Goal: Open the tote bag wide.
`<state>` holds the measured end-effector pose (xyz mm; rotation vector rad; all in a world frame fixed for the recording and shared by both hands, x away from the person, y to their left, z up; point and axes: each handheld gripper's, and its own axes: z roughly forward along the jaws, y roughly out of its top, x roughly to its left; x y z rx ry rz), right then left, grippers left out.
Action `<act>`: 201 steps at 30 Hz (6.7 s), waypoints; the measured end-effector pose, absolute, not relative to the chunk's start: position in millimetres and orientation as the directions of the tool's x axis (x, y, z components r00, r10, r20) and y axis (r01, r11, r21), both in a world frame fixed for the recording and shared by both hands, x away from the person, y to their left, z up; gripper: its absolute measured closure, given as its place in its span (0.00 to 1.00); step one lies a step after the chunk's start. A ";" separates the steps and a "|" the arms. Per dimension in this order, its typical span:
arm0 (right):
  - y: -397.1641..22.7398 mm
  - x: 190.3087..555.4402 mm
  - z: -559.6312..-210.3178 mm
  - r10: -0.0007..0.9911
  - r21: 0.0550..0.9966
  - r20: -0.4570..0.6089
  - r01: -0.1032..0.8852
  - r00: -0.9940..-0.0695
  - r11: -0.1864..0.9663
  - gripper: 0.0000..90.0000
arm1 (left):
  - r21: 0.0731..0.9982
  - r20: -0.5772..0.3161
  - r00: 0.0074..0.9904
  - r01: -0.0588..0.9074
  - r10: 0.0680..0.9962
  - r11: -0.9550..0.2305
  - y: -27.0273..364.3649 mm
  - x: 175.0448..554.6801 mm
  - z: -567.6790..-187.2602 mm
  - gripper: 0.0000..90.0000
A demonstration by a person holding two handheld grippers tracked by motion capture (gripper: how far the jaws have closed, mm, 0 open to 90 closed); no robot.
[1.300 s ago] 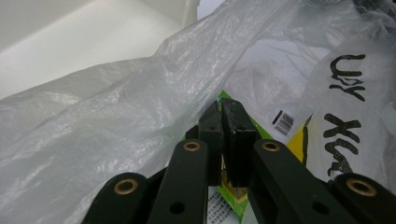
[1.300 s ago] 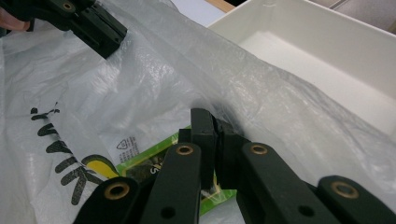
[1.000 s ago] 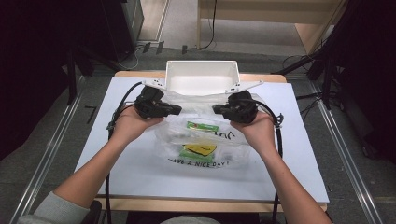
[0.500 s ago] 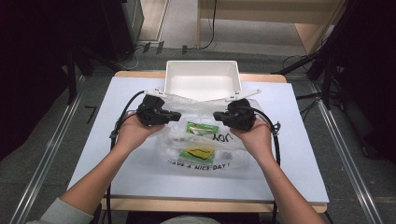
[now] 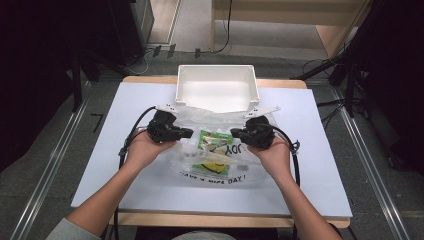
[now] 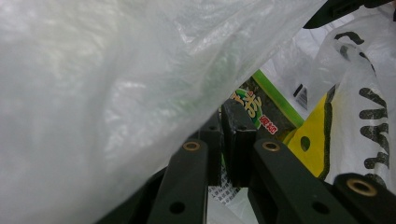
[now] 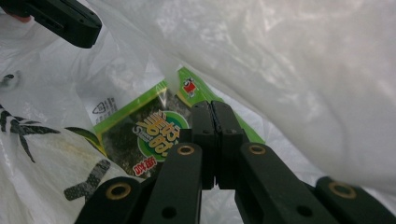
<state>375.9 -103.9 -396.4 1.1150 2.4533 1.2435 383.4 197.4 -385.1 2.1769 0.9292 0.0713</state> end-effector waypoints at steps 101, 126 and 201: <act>-170.5 288.9 -468.8 0.767 0.586 0.206 0.704 -0.607 0.401 1.00 | 0.542 -0.212 0.512 0.770 0.832 -0.336 289.0 350.9 -450.4 1.00; -159.1 288.9 -443.5 0.737 0.662 0.190 0.639 -0.648 0.392 1.00 | 0.638 -0.223 0.620 0.676 0.752 -0.369 257.9 336.7 -416.5 1.00; -90.8 368.2 -437.6 0.715 0.692 0.138 0.584 -0.685 0.426 1.00 | 0.705 -0.196 0.708 0.583 0.678 -0.404 181.6 418.0 -405.0 1.00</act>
